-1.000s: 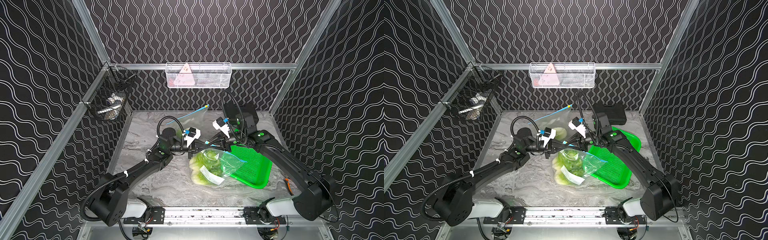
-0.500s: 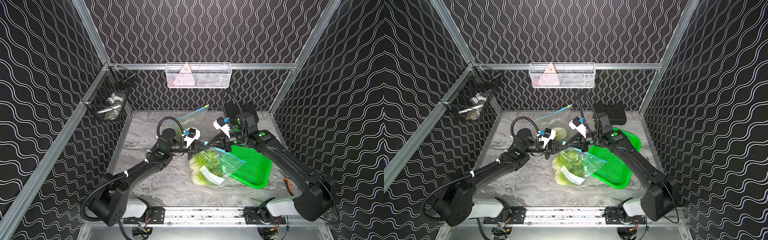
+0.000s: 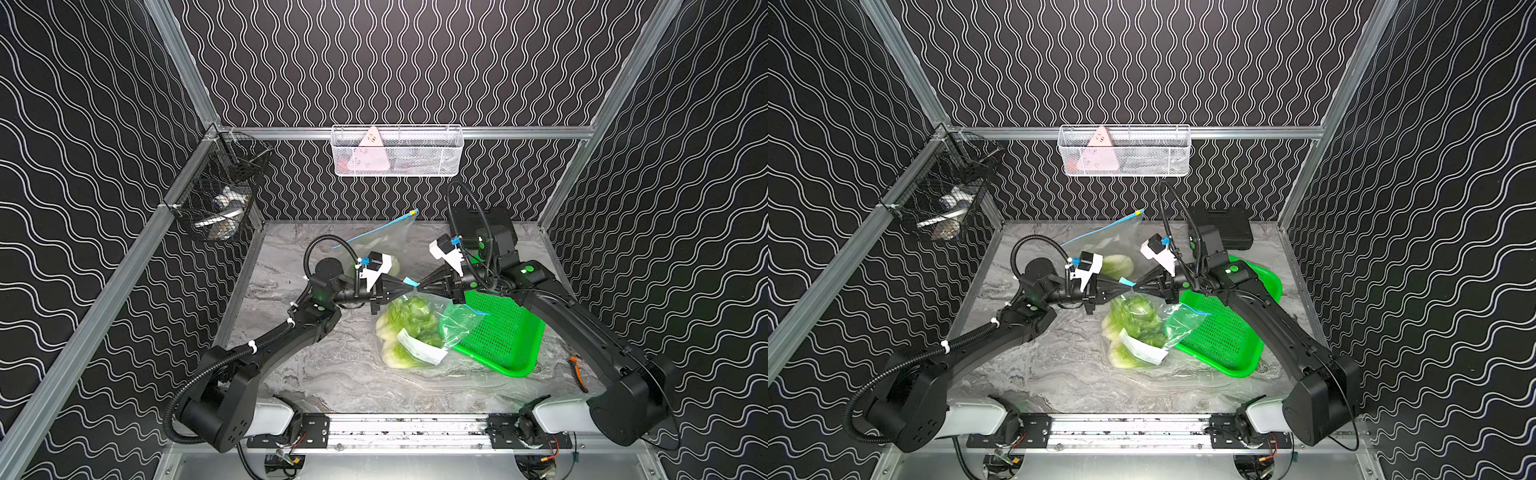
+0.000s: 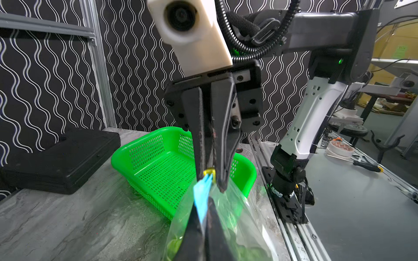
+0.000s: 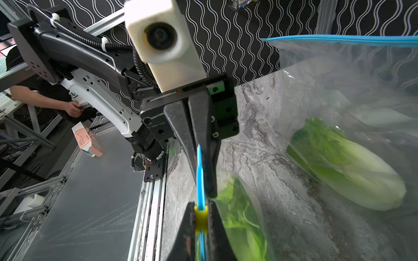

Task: Open the zip-top bag and take out the chinese cabbages
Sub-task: Unzip the zipper on the zipper food storage bag.

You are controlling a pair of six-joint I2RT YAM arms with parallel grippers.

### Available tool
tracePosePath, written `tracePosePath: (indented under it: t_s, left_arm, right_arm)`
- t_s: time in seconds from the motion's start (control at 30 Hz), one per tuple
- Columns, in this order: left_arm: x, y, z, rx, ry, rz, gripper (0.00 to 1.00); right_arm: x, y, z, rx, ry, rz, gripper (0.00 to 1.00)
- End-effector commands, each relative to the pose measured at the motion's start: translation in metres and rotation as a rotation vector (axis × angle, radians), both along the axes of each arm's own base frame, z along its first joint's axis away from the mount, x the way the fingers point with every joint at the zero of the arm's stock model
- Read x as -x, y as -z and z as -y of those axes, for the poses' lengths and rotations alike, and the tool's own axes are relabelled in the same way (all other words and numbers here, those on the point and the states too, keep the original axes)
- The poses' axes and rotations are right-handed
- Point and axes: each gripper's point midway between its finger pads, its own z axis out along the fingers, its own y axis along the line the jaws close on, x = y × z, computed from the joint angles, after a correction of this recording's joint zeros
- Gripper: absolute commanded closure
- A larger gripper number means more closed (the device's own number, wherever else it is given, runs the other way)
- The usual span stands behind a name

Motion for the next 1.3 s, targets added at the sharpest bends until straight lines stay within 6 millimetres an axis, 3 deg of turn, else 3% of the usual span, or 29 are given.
tracePosePath:
  t_s: [0.0, 0.4, 0.77, 1.07, 1.1, 1.27]
  left_arm:
    - [-0.005, -0.019, -0.007, 0.057, -0.042, 0.061, 1.0]
    - [-0.027, -0.039, -0.039, 0.164, -0.154, 0.071, 1.0]
    - [-0.06, -0.065, -0.077, 0.199, -0.283, 0.066, 1.0]
    - [-0.075, -0.065, -0.099, 0.222, -0.363, 0.048, 1.0]
    - [-0.075, -0.067, -0.1, 0.224, -0.366, 0.052, 1.0]
    - [-0.08, -0.064, -0.103, 0.222, -0.385, 0.037, 1.0]
  right_arm:
    - [0.005, 0.007, 0.009, 0.024, 0.002, -0.028, 1.0]
    - [-0.007, 0.015, 0.033, 0.049, 0.098, -0.021, 1.0]
    - [-0.008, 0.023, 0.051, 0.092, 0.179, -0.012, 1.0]
    - [-0.009, 0.024, 0.065, 0.15, 0.28, 0.011, 1.0]
    - [-0.008, 0.036, 0.068, 0.175, 0.295, -0.009, 1.0]
    - [-0.007, 0.04, 0.075, 0.222, 0.329, -0.017, 1.0]
